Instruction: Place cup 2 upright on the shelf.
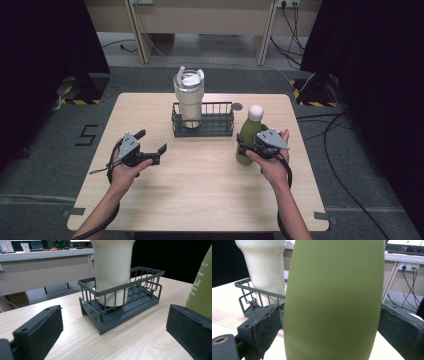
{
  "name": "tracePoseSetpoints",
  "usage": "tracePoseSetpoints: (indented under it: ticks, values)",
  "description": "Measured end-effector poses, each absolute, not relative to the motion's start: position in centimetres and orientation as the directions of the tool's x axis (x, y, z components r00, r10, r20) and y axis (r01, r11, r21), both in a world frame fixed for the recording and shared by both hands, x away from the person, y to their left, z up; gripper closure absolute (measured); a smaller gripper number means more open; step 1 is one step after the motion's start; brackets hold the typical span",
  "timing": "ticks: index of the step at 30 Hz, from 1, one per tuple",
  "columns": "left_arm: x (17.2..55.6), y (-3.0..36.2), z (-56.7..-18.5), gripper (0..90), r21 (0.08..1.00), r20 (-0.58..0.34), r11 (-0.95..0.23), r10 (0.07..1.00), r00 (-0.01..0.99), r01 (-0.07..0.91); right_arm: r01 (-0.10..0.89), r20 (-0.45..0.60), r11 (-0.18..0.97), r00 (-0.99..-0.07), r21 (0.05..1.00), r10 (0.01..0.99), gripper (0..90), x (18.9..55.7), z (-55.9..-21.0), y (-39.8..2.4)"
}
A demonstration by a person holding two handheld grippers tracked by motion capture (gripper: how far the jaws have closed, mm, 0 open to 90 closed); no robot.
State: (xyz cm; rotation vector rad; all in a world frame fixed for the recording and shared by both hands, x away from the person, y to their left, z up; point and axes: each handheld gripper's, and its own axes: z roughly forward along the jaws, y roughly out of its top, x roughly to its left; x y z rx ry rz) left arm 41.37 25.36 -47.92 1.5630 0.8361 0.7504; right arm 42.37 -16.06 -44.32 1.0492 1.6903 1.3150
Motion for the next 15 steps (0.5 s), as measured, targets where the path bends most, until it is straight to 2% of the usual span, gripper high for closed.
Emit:
tracePoseSetpoints:
  ticks: [15]
  values:
    - [41.38,25.36,-47.87,0.0,0.99,0.016,-0.088,0.84,0.542,0.107,0.157,-0.081,0.152,-0.386,0.976,0.919,11.0,42.81,-44.86,-16.14]
